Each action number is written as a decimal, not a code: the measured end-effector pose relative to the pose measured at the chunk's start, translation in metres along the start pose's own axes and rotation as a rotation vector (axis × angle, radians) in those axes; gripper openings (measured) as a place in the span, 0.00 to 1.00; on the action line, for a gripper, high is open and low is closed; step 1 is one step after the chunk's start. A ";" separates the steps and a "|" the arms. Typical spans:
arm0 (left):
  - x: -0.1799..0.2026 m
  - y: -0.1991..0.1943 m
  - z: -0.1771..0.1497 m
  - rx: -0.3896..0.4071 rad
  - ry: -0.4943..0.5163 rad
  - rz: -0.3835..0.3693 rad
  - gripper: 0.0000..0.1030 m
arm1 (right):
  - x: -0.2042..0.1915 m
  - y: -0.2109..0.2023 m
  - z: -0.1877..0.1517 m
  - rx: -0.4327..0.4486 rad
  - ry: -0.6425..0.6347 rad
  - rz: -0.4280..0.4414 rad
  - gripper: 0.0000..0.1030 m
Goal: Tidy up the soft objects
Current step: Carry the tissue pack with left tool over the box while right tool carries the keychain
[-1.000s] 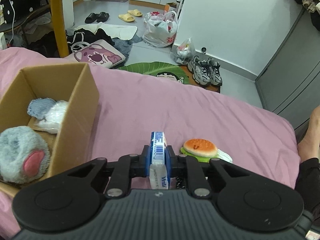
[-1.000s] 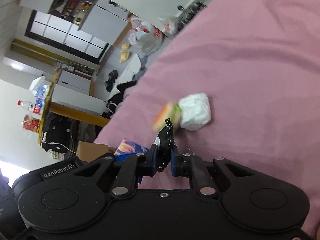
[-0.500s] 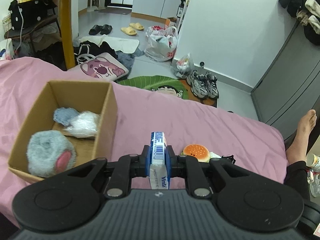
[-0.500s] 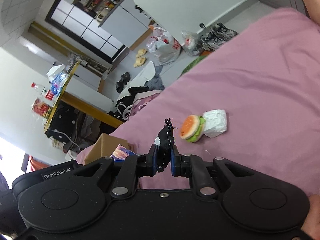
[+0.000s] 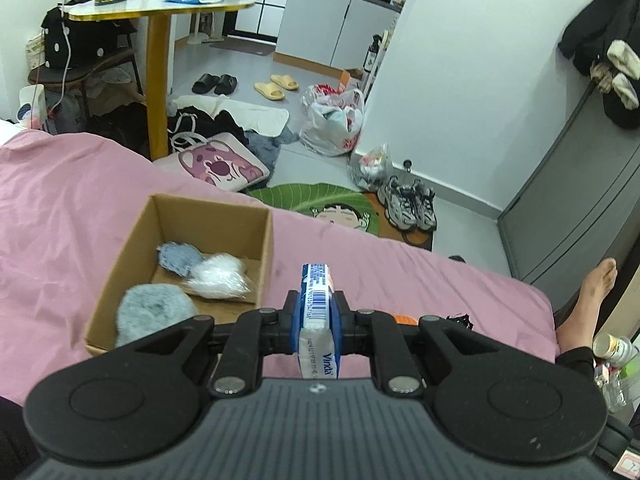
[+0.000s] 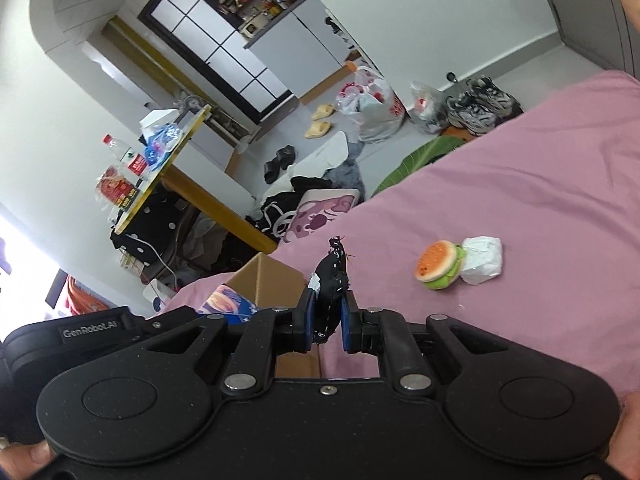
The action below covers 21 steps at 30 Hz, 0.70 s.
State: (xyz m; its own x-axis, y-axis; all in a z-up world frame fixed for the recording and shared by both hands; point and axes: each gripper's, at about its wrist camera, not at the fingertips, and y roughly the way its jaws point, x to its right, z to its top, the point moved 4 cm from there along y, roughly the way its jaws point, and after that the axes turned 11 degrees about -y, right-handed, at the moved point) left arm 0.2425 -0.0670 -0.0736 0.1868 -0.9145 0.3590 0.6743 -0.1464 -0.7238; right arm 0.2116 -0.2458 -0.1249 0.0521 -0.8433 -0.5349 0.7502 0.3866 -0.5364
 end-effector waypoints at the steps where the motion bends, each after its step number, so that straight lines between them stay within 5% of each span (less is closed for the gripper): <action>1: -0.004 -0.003 0.003 0.006 -0.005 -0.001 0.15 | -0.003 0.000 0.001 0.002 -0.008 0.000 0.13; 21: -0.078 -0.019 0.036 0.041 -0.101 0.030 0.15 | -0.056 0.006 -0.004 0.003 -0.101 0.054 0.13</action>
State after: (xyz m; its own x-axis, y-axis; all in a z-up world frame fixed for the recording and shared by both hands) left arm 0.2412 0.0205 -0.0663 0.2771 -0.8752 0.3965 0.6956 -0.1019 -0.7112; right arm 0.2099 -0.1948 -0.1008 0.1585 -0.8545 -0.4947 0.7463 0.4317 -0.5066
